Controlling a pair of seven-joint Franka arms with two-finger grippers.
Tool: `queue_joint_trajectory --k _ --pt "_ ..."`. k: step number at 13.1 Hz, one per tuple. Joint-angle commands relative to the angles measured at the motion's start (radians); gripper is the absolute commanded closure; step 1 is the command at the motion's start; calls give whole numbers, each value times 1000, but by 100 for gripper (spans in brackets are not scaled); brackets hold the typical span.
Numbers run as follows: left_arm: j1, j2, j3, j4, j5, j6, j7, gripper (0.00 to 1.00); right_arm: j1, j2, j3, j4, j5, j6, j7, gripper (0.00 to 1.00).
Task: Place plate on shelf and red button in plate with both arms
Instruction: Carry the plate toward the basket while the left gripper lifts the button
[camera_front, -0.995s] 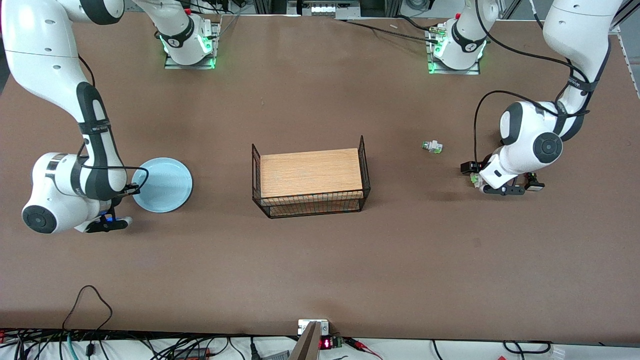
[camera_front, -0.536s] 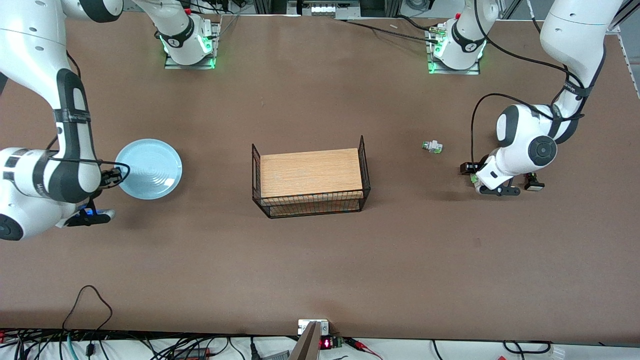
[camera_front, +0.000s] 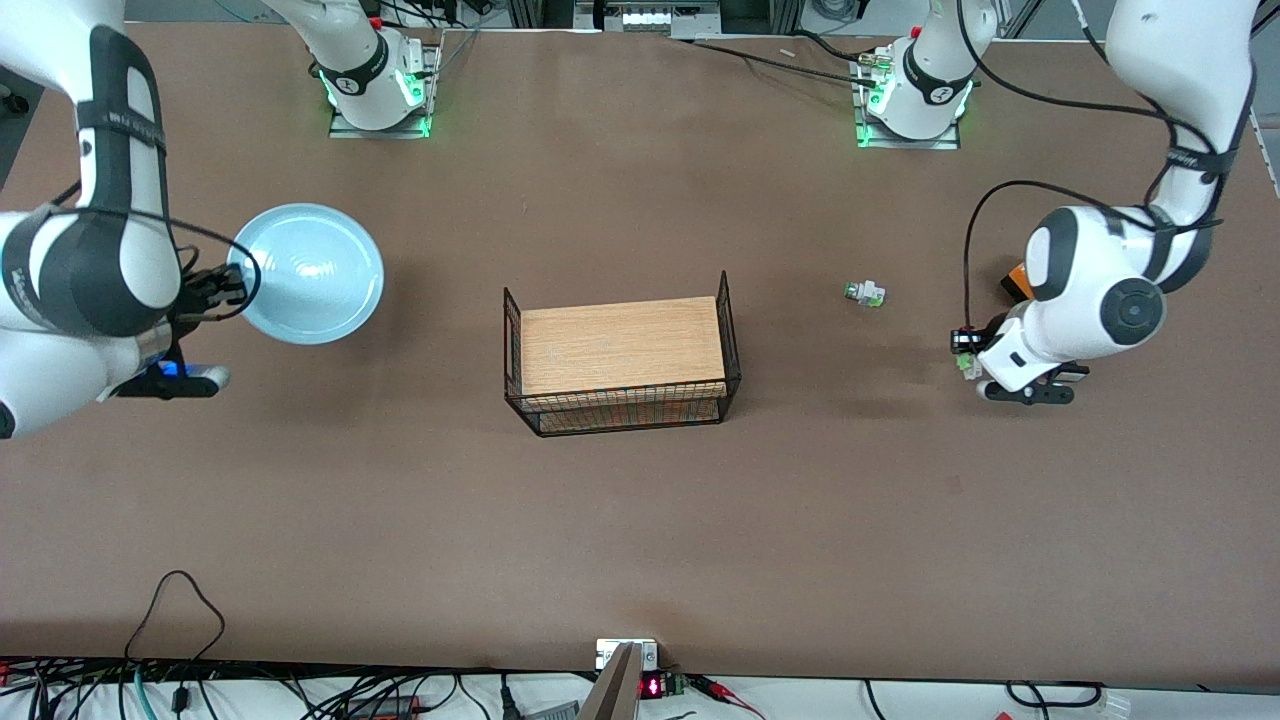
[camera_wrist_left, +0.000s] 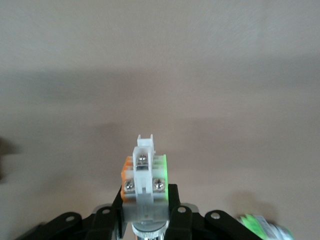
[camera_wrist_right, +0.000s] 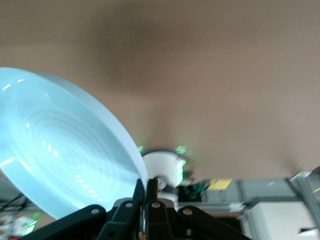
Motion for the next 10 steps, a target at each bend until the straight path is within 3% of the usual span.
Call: queue_joint_trajectory --k 1,3,5,7,10 --pt "-2 -93 -13 143 13 -236 0 100 0 -28 0 -5 167 -84 196 100" --pt "-4 -89 -23 330 13 -449 5 100 9 -57 3 -5 270 -88 331 100" --pt "-5 -89 -29 450 14 -560 -5 100 76 -68 3 -5 318 -86 450 100" --pt "-5 -87 -41 530 16 -617 -6 100 145 -80 3 -5 347 -66 544 100" --pt "-13 -84 -38 557 13 -617 -6 100 234 -80 3 -5 393 9 668 100"
